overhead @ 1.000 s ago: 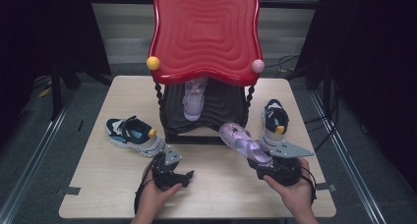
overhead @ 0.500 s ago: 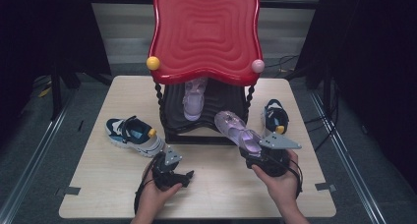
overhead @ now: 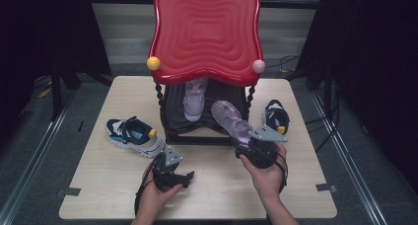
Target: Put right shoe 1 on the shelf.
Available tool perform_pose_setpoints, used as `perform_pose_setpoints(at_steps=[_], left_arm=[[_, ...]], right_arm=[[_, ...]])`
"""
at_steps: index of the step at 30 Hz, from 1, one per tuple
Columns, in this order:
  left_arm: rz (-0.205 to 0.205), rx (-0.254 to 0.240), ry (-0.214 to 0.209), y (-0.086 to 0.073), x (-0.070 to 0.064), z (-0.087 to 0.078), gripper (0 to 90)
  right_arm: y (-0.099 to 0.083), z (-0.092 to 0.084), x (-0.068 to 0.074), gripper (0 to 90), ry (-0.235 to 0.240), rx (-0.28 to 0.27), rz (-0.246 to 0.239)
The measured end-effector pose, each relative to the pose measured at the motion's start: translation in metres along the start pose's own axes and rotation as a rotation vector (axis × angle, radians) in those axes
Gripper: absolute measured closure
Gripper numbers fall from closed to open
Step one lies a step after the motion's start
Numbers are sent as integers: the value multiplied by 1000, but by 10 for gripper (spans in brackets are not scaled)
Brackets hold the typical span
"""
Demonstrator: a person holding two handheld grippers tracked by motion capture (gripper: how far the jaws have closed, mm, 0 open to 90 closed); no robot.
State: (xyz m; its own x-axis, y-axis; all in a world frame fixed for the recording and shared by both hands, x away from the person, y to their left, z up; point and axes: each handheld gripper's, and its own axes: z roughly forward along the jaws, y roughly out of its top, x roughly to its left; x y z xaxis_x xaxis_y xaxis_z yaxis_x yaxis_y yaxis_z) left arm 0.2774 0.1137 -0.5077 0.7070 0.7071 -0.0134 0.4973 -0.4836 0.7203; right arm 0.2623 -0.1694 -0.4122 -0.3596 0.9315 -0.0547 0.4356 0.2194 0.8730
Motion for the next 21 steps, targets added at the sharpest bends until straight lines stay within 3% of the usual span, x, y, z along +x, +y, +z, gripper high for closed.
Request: perform_pose_setpoints(at_steps=[11, 21], left_arm=[[1, 2, 3, 0, 0, 0, 153], [1, 2, 0, 0, 0, 0, 153]], right_arm=[[9, 23, 11, 374, -80, -32, 88], [19, 43, 25, 374, -159, -97, 122]])
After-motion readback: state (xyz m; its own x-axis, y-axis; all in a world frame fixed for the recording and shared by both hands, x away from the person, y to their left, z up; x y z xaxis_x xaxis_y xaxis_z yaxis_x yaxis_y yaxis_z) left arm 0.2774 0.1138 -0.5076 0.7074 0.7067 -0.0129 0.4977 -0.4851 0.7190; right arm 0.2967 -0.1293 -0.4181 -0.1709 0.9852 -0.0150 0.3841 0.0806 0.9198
